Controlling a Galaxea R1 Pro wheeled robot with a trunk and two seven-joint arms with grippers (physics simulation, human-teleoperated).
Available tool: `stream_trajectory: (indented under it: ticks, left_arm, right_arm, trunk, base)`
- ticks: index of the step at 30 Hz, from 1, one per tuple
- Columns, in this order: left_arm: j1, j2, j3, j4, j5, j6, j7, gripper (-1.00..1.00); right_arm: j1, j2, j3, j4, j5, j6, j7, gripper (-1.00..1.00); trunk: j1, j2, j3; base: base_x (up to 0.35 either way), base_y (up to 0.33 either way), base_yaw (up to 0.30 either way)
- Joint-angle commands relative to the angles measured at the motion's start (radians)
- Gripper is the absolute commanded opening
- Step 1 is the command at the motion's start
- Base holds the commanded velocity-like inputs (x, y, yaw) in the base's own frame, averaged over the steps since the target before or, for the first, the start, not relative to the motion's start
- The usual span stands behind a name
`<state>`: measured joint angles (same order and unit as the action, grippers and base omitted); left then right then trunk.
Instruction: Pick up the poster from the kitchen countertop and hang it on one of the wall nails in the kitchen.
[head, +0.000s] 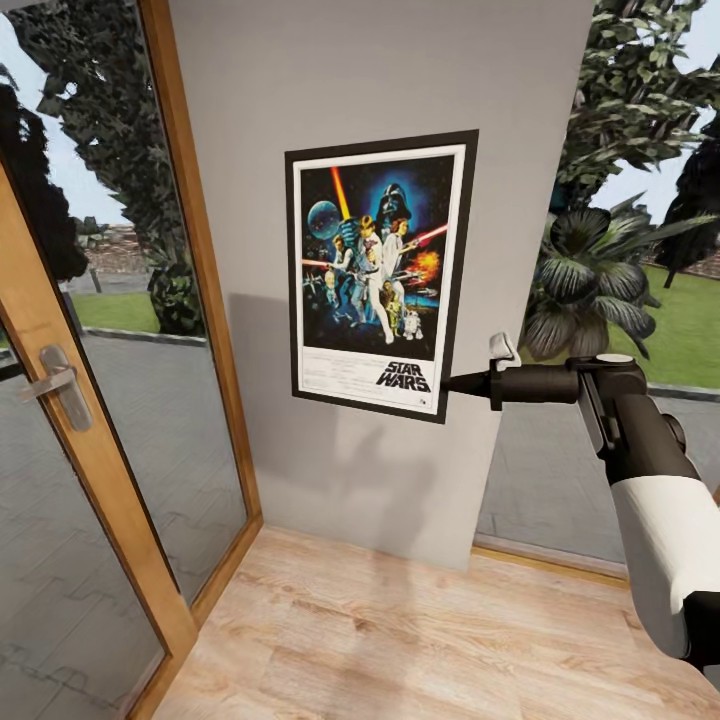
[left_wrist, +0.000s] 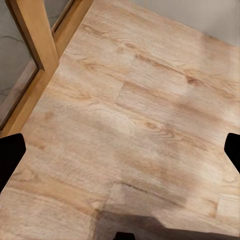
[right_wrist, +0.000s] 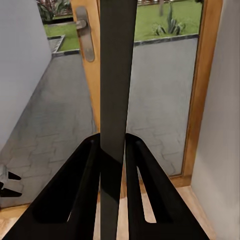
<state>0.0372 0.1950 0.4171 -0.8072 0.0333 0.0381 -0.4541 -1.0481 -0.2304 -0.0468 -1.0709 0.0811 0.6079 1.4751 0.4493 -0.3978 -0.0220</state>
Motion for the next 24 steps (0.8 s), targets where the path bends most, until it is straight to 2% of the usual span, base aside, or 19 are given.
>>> stream_trajectory:
  ticks: [1, 24]
  left_arm:
    - [0.000, 0.000, 0.002, -0.001, 0.003, 0.004, -0.005, 1.00]
    - [0.000, 0.000, 0.004, -0.001, 0.003, 0.003, -0.005, 1.00]
  right_arm:
    - [-0.001, 0.001, -0.002, -0.001, 0.008, 0.014, 0.010, -1.00]
    - [-0.001, 0.000, -0.002, -0.003, 0.008, 0.014, 0.010, -1.00]
  trunk:
    - [0.001, -0.002, -0.002]
    - [0.001, -0.002, -0.002]
  base:
    - [0.000, 0.000, 0.000]
    - [0.100, 0.000, 0.000]
